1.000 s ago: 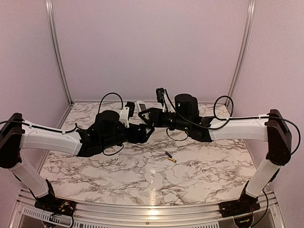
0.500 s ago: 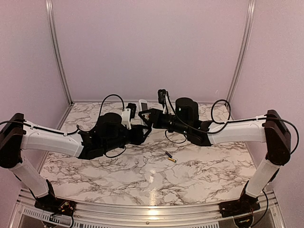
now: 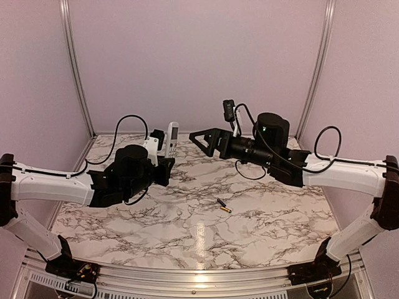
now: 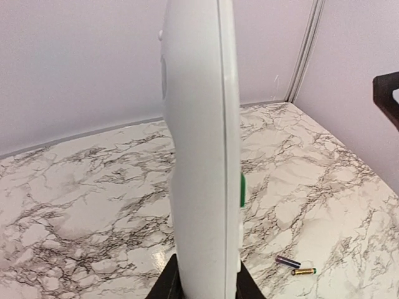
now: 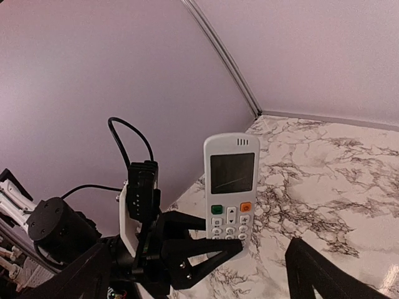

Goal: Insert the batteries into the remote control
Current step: Pass from the right arm to the left, then pass from the left arm to the right, then pass from the right arm to the left

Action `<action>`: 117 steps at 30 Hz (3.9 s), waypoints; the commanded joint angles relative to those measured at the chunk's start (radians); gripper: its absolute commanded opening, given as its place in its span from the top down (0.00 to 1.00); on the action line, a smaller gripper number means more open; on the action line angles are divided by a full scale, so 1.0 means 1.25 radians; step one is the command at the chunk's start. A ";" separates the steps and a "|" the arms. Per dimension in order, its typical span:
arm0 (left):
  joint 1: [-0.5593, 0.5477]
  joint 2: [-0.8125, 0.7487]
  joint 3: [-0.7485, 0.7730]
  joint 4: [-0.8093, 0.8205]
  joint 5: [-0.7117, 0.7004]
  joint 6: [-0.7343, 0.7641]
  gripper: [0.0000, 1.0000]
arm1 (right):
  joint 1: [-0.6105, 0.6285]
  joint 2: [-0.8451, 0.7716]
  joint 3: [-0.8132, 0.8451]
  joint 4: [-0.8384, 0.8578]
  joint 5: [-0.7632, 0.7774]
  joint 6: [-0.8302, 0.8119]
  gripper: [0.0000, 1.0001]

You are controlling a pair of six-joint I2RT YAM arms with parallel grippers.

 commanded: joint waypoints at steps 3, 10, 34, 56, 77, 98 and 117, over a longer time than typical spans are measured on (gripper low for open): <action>-0.032 -0.085 -0.066 -0.026 -0.265 0.259 0.84 | -0.054 -0.131 0.007 -0.221 -0.088 -0.045 0.02; -0.145 -0.080 -0.169 0.200 -0.498 0.570 0.88 | -0.056 -0.133 0.014 -0.273 -0.174 0.009 0.06; -0.292 0.262 -0.198 1.099 -0.689 1.392 0.93 | -0.035 0.011 0.027 -0.224 -0.315 0.131 0.25; -0.303 0.213 -0.201 1.115 -0.680 1.405 0.96 | -0.049 0.127 -0.026 -0.063 -0.356 0.225 0.24; -0.303 0.224 -0.186 1.117 -0.676 1.412 0.96 | -0.028 0.220 -0.052 0.197 -0.421 0.422 0.58; -0.303 0.225 -0.194 1.111 -0.669 1.402 0.21 | -0.062 0.203 -0.072 0.225 -0.391 0.436 1.00; -0.244 -0.179 -0.126 0.050 -0.237 0.437 0.11 | -0.202 0.027 -0.064 -0.018 -0.423 0.120 1.00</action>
